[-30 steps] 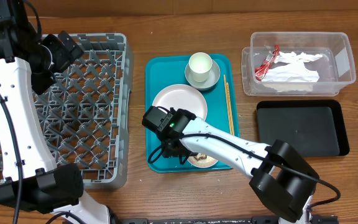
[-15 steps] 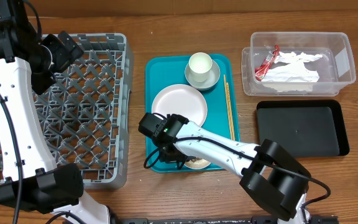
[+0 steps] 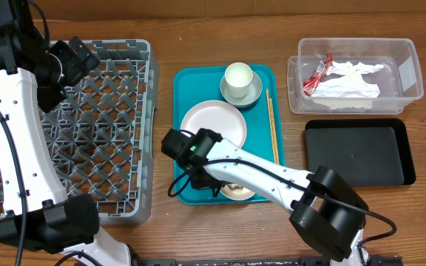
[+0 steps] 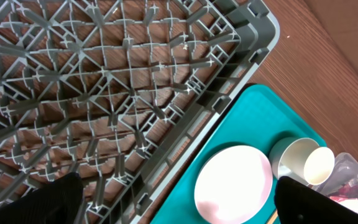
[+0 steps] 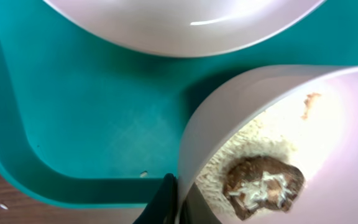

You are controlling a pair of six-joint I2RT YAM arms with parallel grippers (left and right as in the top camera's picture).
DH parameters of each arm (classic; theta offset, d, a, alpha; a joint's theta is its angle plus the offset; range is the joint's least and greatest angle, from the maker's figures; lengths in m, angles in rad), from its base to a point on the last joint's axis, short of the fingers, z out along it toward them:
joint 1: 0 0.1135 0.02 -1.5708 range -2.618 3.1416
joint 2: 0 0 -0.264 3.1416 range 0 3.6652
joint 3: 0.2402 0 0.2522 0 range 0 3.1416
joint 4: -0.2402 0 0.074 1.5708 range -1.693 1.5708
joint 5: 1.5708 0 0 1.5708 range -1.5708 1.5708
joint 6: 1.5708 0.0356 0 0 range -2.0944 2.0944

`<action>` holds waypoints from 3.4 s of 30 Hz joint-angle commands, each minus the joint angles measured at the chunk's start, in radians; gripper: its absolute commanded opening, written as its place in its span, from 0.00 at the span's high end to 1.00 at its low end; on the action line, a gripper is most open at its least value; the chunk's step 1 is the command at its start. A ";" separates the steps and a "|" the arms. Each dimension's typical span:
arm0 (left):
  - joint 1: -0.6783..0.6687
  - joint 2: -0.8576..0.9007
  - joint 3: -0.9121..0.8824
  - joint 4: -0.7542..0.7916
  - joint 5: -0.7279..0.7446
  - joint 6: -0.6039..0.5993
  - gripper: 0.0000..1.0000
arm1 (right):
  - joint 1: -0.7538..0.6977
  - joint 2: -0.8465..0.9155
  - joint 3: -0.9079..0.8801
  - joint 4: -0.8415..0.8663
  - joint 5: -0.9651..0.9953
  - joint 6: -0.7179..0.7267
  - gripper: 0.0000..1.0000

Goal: Sort waste into correct bins and load items into the dishwasher
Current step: 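Grasp the small pink-rimmed bowl of food scraps with the right gripper, then tip the bowl over the black tray to dump the rice scraps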

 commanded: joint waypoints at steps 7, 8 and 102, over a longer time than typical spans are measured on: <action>-0.002 0.002 0.003 0.002 -0.007 -0.006 0.00 | -0.286 -0.007 0.203 -0.190 0.127 0.010 0.96; -0.002 0.002 0.003 0.002 -0.007 -0.006 0.00 | -0.335 -0.010 0.204 -0.197 0.130 0.010 0.96; -0.002 0.002 0.003 0.001 -0.007 -0.006 0.00 | -1.719 -0.141 -0.211 -0.217 -1.440 -0.981 0.96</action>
